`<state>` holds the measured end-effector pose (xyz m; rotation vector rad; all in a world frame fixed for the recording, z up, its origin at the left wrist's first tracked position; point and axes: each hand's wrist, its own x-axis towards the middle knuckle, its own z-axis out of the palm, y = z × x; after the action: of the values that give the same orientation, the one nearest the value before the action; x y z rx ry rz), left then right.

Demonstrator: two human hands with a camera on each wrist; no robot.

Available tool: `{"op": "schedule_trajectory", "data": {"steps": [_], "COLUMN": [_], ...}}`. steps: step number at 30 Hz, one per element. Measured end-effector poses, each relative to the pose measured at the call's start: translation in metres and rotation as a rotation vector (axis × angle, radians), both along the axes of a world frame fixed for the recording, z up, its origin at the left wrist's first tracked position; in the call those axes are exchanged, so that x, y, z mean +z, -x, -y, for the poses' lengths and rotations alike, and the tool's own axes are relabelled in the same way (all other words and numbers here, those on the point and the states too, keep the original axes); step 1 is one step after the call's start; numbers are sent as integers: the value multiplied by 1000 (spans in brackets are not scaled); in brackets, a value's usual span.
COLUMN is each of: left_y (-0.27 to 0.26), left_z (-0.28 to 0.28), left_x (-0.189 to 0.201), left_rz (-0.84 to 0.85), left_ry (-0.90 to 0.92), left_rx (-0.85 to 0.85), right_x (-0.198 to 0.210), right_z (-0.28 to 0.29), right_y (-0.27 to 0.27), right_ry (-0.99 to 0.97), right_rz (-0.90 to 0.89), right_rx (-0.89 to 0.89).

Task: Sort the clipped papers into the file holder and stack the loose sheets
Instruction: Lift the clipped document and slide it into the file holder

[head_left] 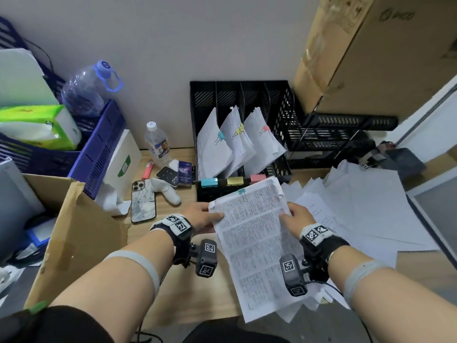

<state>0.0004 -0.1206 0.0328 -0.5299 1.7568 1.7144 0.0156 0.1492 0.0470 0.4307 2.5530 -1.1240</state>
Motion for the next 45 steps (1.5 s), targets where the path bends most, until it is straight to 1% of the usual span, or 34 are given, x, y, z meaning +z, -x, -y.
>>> {"op": "schedule_trajectory", "data": {"steps": [5,8,9,10,12,13,14,15,16,17,18,19,21,23,24,25,26,27,28,29,32,34,37,40,42,45], "left_y": [2,3,5,8,18,23,29,35,39,42,43,45,51,60,64,68,73,78,84,90,102,109,120,126,127,130], "left_z": [-11,-19,-21,-25,-33,-38,-43,-49,-55,-62,-69,-75,-85,-88,-88,-87,-83,-77,-72,-67,-58,-56,-52,-38,-24,-3], "left_x": [6,15,20,25,37,44,51,57,62,67,71,74,78,80,79,77,73,71,68,66,65,64,62,64,65,69], "left_rz": [-6,-39,-72,-122,-263,-360,-471,-578,-662,-725,-778,-818,-860,-830,-790,-759,-740,-716,-682,-634,-483,-446,-410,-418,-442,-439], "left_ry": [18,-16,-12,10,104,177,247,294,300,267,242,228,212,179,168,196,257,366,492,618,955,1094,1148,1125,1175,1266], "left_rx": [-134,-189,-197,-202,-201,-210,-228,-258,-298,-343,-387,-421,-451,-484,-473,-425,-332,-234,-175,-171,-302,-382,-448,-371,-336,-334], "right_x": [20,28,30,32,40,48,56,64,71,76,80,83,90,95,98,100,105,111,119,128,155,170,185,189,188,180], "right_z": [-5,-8,-8,-8,-6,-3,2,9,19,28,37,42,45,37,31,25,20,16,13,10,8,12,24,37,45,59], "right_y": [13,27,31,35,40,42,42,42,41,40,41,43,49,57,62,66,69,71,73,74,80,84,91,102,110,122], "right_ry": [77,130,127,83,-72,-103,-57,45,170,249,272,273,339,440,484,512,511,485,461,446,428,428,497,468,429,375], "right_rz": [-103,-199,-235,-284,-395,-402,-343,-234,-115,-29,-4,-14,-34,-52,-81,-120,-163,-209,-256,-301,-430,-493,-505,-474,-444,-394], "right_rx": [-78,-137,-172,-220,-303,-282,-210,-114,-32,23,49,31,-100,-272,-332,-368,-377,-366,-354,-333,-232,-166,-78,66,151,280]}}
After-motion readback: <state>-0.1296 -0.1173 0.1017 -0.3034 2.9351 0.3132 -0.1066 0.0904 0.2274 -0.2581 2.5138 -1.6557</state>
